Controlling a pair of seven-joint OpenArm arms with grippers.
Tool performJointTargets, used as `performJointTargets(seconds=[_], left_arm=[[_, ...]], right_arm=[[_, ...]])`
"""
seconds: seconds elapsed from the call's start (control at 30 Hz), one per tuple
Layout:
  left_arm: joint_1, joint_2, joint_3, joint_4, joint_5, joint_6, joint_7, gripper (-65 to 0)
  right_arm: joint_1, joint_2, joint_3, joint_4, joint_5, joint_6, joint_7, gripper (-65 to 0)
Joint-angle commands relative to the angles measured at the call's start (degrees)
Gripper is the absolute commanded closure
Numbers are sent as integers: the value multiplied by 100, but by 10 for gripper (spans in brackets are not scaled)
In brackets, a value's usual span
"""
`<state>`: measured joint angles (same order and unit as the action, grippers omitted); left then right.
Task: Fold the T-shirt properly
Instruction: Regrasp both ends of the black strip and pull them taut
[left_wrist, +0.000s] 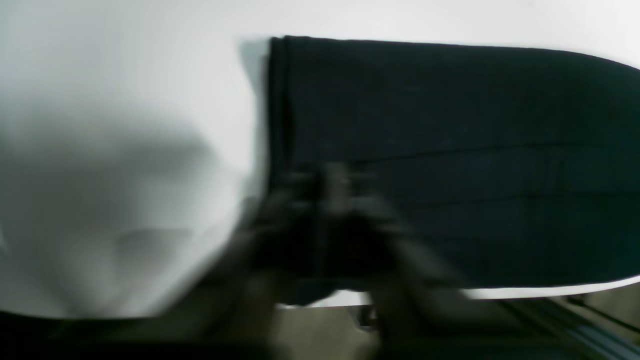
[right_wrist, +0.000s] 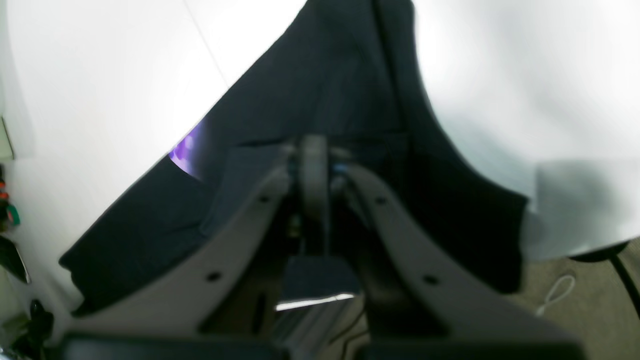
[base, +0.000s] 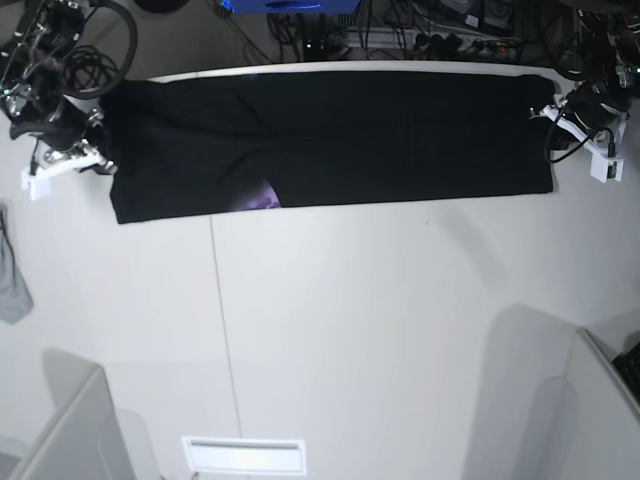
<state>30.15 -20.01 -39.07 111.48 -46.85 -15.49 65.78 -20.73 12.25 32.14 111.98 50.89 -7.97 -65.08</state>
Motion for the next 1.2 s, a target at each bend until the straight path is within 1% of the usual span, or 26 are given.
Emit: performJointTargets(seconds=[0.0, 0.03, 0.1, 0.2, 0.27, 0.33, 0.4, 0.57, 0.77, 0.83, 0.9, 0.97, 1.03, 1.1, 1.17], left_arm=[[-22, 45, -115, 56, 65, -21, -77, 0], [-31, 186, -141, 74, 197, -21, -77, 0], [-48, 476, -124, 83, 566, -21, -156, 0], [-22, 819, 157, 56, 1296, -38, -815, 0], [-4, 898, 483, 56, 1867, -38, -1149, 0], [-31, 915, 738, -40, 2298, -38, -1360, 0], [-127, 924, 922, -278, 2588, -38, -1527, 0], [-734, 933, 1054, -1192, 3002, -38, -1554, 0], [-1507, 933, 1063, -1772, 3300, -38, -1536, 0], [-1683, 933, 1177, -1843, 3415, -29, -1527, 0], [-1727, 933, 1256, -1658, 3494, -29, -1483, 0], [-1762, 933, 1186, -1324, 3467, -29, -1193, 0], [-1780, 933, 957, -981, 3459, -38, -982, 0], [-1824, 933, 738, -647, 3450, -47, -956, 0], [-1877, 933, 571, -216, 3300, -65, -929, 0]], right_arm=[[-32, 72, -89, 59, 5, 27, 183, 0], [-41, 63, -238, 24, -144, 27, 244, 0], [-32, 54, -722, -100, -628, 27, 394, 0], [-32, 10, -1346, -302, -1401, 27, 745, 0], [-32, 1, -1645, -495, -1797, 27, 1035, 0], [3, 1, -1803, -794, -2008, 27, 1220, 0], [91, 1, -1838, -1110, -2052, 27, 1369, 0], [284, 63, -1838, -1664, -2070, 27, 1616, 0], [592, 63, -1891, -1805, -2078, 10, 1616, 0], [706, 45, -1891, -1787, -2078, 1, 1607, 0], [750, 45, -1882, -1664, -2070, 1, 1607, 0], [706, 19, -1856, -1313, -2052, 10, 1607, 0], [583, 10, -1873, -776, -2043, 27, 1607, 0], [513, -16, -1891, -328, -2034, 27, 1607, 0], [478, -131, -1865, 41, -2034, 27, 1598, 0]])
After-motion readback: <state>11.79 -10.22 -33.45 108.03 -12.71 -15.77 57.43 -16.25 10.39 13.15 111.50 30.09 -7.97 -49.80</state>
